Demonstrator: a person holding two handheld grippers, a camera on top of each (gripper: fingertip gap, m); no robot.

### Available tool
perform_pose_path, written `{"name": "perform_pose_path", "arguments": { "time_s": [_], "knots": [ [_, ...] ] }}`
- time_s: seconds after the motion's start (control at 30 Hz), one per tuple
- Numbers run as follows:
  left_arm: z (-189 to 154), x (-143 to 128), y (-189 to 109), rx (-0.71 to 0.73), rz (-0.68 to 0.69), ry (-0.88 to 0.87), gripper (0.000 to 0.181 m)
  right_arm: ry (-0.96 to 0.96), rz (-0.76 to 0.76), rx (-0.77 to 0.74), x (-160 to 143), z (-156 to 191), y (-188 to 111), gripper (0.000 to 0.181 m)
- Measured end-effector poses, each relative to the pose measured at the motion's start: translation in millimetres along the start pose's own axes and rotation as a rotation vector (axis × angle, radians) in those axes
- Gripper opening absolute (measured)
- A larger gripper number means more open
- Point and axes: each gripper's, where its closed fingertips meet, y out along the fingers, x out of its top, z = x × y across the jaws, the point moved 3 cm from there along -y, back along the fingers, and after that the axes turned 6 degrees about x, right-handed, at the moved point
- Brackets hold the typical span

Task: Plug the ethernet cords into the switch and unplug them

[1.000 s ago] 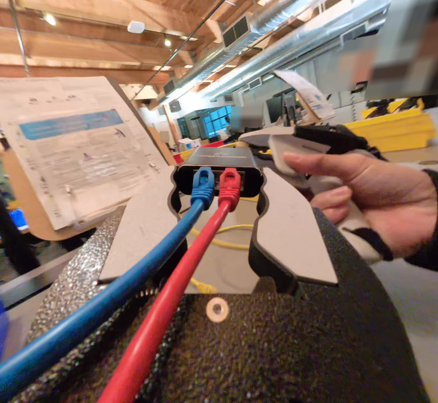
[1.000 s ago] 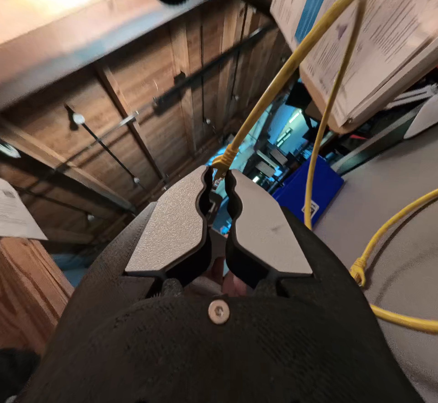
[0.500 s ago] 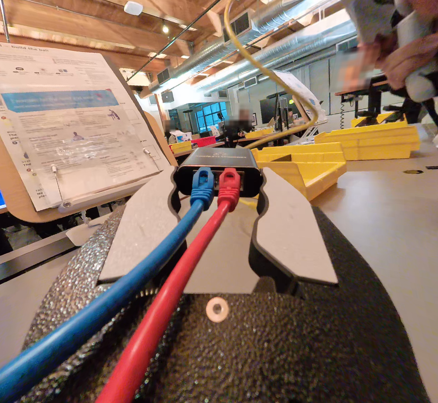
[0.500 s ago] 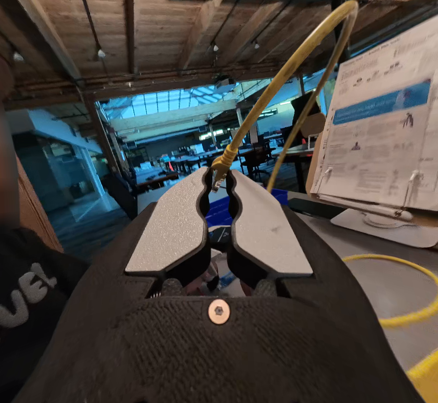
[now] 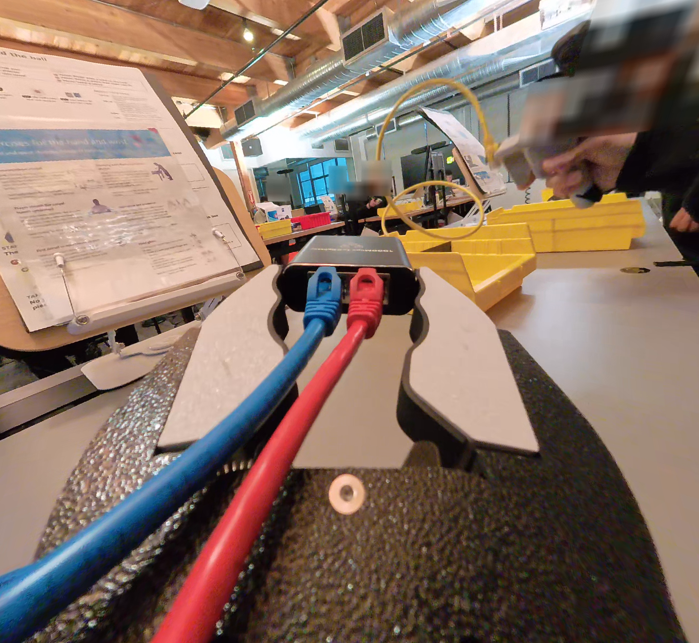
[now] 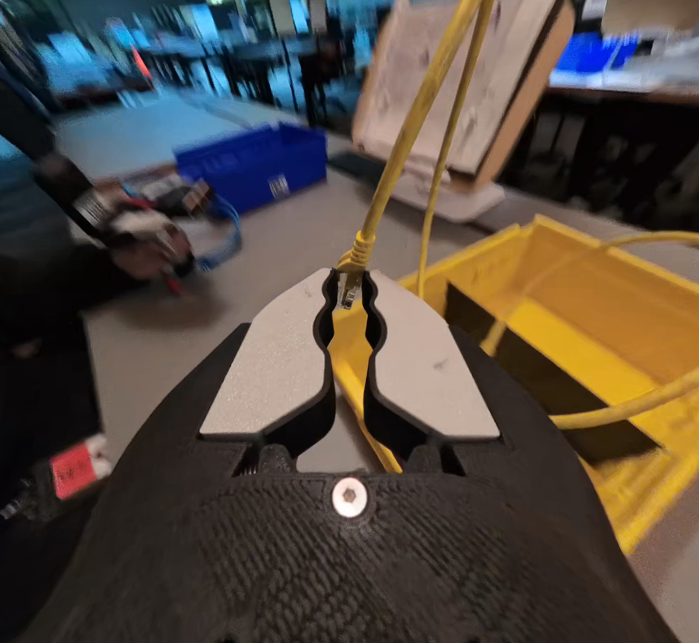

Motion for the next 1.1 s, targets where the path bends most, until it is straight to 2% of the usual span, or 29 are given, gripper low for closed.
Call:
{"name": "perform_pose_path", "arguments": {
  "time_s": [0.03, 0.1, 0.2, 0.27, 0.33, 0.47, 0.57, 0.63, 0.7, 0.77, 0.8, 0.87, 0.93, 1.03, 1.1],
  "knots": [
    [0, 0, 0, 0.0, -0.001, -0.002, 0.062, -0.006, 0.08, -0.046, -19, -12, 1, 0.013],
    [1, 0, 0, -0.001, -0.001, -0.007, 0.062, 0.052, 0.143, -0.079, -43, -27, 3, 0.013],
    [1, 0, -1, 0.0, 0.0, -0.01, 0.062, 0.172, 0.11, -0.18, -57, -45, -1, 0.013],
    [1, 0, -1, -0.005, 0.001, -0.012, 0.062, 0.323, 0.107, -0.317, -71, -60, -7, 0.013],
    [0, -1, 0, -0.017, 0.01, -0.017, 0.063, 0.504, 0.143, -0.322, -92, -61, -2, 0.013],
    [-7, -4, 1, -0.065, 0.049, -0.021, 0.063, 0.573, 0.214, -0.381, -117, -59, 3, 0.018],
    [-14, -6, 2, -0.115, 0.086, -0.028, 0.062, 0.503, 0.248, -0.463, -106, -55, -8, 0.065],
    [-17, -7, 3, -0.142, 0.099, -0.053, 0.062, 0.377, 0.307, -0.565, -91, -52, -23, 0.095],
    [-18, -8, 4, -0.161, 0.107, -0.084, 0.062, 0.263, 0.299, -0.684, -68, -50, -43, 0.108],
    [-17, -7, 4, -0.171, 0.106, -0.108, 0.062, 0.252, 0.19, -0.719, -41, -37, -51, 0.107],
    [-18, -6, 4, -0.177, 0.103, -0.116, 0.062, 0.258, 0.119, -0.687, -30, -26, -46, 0.104],
    [-20, -3, 5, -0.185, 0.089, -0.116, 0.062, 0.284, 0.017, -0.525, -23, 9, -12, 0.094],
    [-28, 1, 5, -0.223, 0.059, -0.1, 0.062, 0.381, -0.078, -0.264, -31, 56, 44, 0.095],
    [-38, 6, 3, -0.254, 0.015, -0.039, 0.062, 0.642, -0.201, 0.172, -48, 131, 127, 0.084],
    [-42, 9, 2, -0.27, -0.004, -0.003, 0.062, 0.774, -0.252, 0.344, -55, 161, 164, 0.083]
  ]
}}
